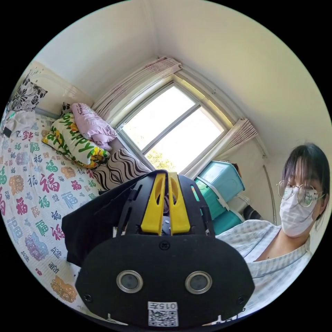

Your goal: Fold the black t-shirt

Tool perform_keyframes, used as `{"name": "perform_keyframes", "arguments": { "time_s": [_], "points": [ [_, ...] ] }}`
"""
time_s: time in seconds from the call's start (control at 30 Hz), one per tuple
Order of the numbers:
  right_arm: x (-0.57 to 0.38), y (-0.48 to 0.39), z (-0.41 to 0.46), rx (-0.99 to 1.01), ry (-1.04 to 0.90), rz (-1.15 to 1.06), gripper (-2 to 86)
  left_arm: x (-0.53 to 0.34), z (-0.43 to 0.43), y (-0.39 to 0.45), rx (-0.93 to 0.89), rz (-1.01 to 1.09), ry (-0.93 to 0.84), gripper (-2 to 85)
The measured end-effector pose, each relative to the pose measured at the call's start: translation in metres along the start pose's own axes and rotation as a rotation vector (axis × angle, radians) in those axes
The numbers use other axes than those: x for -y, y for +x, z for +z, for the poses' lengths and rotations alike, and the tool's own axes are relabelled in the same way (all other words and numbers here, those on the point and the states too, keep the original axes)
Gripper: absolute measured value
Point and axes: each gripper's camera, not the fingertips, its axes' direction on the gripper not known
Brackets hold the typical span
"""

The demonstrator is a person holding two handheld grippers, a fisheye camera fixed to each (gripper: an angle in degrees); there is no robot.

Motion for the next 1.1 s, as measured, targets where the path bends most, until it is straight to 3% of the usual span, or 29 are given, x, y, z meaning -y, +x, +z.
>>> {"name": "perform_keyframes", "arguments": {
  "time_s": [0.23,0.4,0.5,0.8,0.97,1.03,1.1],
  "points": [
    [-0.014,0.049,-0.104,0.105,0.147,0.114,-0.3,-0.004,0.008,0.024,0.257,0.219,-0.034,-0.8],
    [0.002,0.028,-0.141,-0.095,0.206,-0.023,-0.6,-0.020,0.040,0.035,0.350,0.371,-0.111,-0.8],
    [0.011,0.011,-0.144,-0.200,0.219,-0.113,-0.7,-0.027,0.048,0.037,0.307,0.414,-0.102,-0.8],
    [0.041,0.022,-0.110,0.124,0.278,-0.144,-0.7,-0.011,0.056,0.031,0.483,0.582,0.038,-0.8],
    [0.050,0.079,-0.052,0.000,0.205,-0.044,-0.7,0.030,0.138,-0.055,0.378,0.607,-0.167,-0.5],
    [0.056,0.147,0.008,-0.153,0.065,0.048,-0.7,0.040,0.224,-0.134,0.367,0.609,-0.409,0.0],
    [0.056,0.218,0.071,-0.148,-0.051,0.165,-0.8,0.027,0.285,-0.205,0.368,0.580,-0.584,0.6]
  ]
}}
